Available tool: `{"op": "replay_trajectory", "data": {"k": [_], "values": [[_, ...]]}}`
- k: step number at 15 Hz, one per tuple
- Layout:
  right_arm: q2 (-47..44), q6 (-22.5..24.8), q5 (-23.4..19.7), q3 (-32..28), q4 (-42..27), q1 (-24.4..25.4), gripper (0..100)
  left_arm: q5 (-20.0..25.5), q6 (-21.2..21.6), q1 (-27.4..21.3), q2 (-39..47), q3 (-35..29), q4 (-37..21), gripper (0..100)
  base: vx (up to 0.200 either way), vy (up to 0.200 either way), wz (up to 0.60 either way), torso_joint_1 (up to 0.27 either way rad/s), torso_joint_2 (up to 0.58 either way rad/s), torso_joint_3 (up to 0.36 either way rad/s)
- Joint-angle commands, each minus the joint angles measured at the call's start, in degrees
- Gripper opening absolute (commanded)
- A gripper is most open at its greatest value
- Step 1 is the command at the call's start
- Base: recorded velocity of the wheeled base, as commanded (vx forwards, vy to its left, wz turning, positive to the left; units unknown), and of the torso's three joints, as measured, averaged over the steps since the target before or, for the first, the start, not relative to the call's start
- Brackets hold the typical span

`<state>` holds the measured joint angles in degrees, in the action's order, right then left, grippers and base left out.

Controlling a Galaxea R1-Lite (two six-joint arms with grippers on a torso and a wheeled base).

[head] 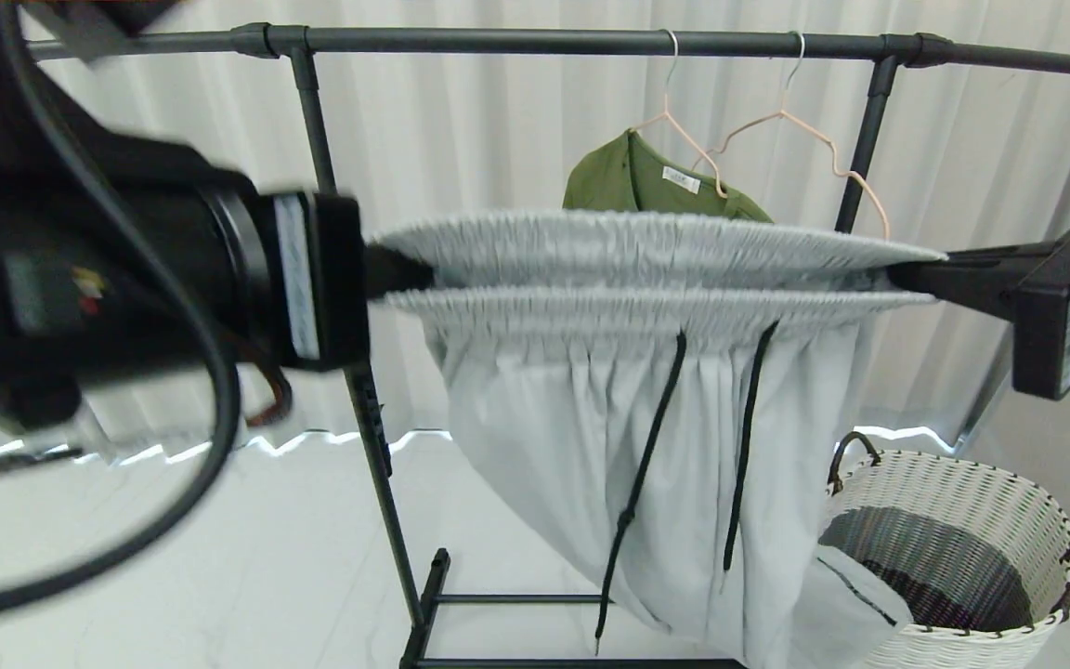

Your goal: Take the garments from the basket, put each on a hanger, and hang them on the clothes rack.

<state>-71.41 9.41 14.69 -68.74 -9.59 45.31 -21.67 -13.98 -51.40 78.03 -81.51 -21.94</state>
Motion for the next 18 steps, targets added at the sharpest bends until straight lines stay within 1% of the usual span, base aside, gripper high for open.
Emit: {"op": "replay_trajectory", "data": {"k": [1, 2, 3, 4, 5, 7, 9, 10, 11, 13, 15, 16, 17, 18], "values": [[1.2, 2.4, 0.1, -3.3, -0.2, -0.9, 0, -9.3, 4.5, 0.6, 9.2, -20.7, -7.9, 0, 0.0, 0.0, 0.0, 0.0, 0.0, 0.0], [1.2, 3.6, -0.2, -4.7, -0.2, -1.4, 0, -10.4, 8.4, 0.8, 9.2, -21.0, -7.9, 0, 0.0, 0.0, 0.0, 0.0, 0.0, 0.0], [1.0, 6.1, -0.3, -6.8, -0.1, -1.3, 0, -11.2, 14.4, 1.5, 8.8, -21.6, -7.8, 0, 0.0, 0.0, 0.0, 0.0, 0.0, 0.0], [1.0, 8.8, -0.3, -8.3, -0.1, -1.3, 0, -11.5, 17.8, 2.0, 8.1, -22.0, -7.8, 0, 0.0, 0.0, 0.0, 0.0, 0.0, 0.0], [1.0, 11.2, -0.4, -9.5, -0.1, -1.3, 0, -11.5, 19.0, 2.1, 7.2, -21.9, -7.9, 0, 0.0, 0.0, 0.0, 0.0, 0.0, 0.0], [0.8, 13.7, -0.5, -11.9, -0.2, -1.3, 0, -11.5, 19.7, 1.8, 5.7, -21.0, -8.0, 0, 0.0, 0.0, 0.0, 0.0, 0.0, 0.0], [0.5, 15.8, -0.4, -13.8, -0.4, -1.3, 0, -11.4, 24.3, 1.7, 4.0, -20.2, -7.9, 0, 0.0, 0.0, 0.0, 0.0, 0.0, 0.0], [0.5, 16.3, -0.1, -14.1, -0.7, -1.3, 0, -10.9, 25.2, 1.6, 4.0, -20.1, -7.9, 0, 0.0, 0.0, 0.0, 0.0, 0.0, 0.0], [0.6, 16.3, -0.1, -14.1, -0.8, -1.4, 0, -10.8, 25.2, 1.2, 4.0, -20.2, -7.9, 0, 0.0, 0.0, 0.0, 0.0, 0.0, 0.0], [2.3, 16.1, -0.1, -14.9, -4.7, -1.4, 0, -10.9, 25.0, 0.9, 4.5, -20.1, -7.6, 0, 0.0, 0.0, 0.0, 0.0, 0.0, 0.0], [3.1, 16.0, -0.5, -19.5, -11.0, -0.9, 0, -10.6, 25.1, -0.3, 4.1, -20.4, -7.6, 0, 0.0, 0.0, 0.0, 0.0, 0.0, 0.0], [3.6, 15.6, -1.2, -24.9, -18.6, 0.7, 0, -10.6, 25.1, -1.3, 4.0, -20.9, -7.6, 0, 0.0, 0.0, 0.0, 0.0, 0.0, 0.0], [4.0, 14.1, -2.1, -27.5, -23.5, 2.2, 0, -10.5, 25.1, -2.2, 4.2, -21.1, -7.6, 0, 0.0, 0.0, 0.0, 0.0, 0.0, 0.0], [4.4, 11.2, -4.1, -29.2, -29.2, 4.4, 0, -10.2, 25.1, -3.2, 4.5, -20.8, -7.6, 0, 0.0, 0.0, 0.0, 0.0, 0.0, 0.0]]}}
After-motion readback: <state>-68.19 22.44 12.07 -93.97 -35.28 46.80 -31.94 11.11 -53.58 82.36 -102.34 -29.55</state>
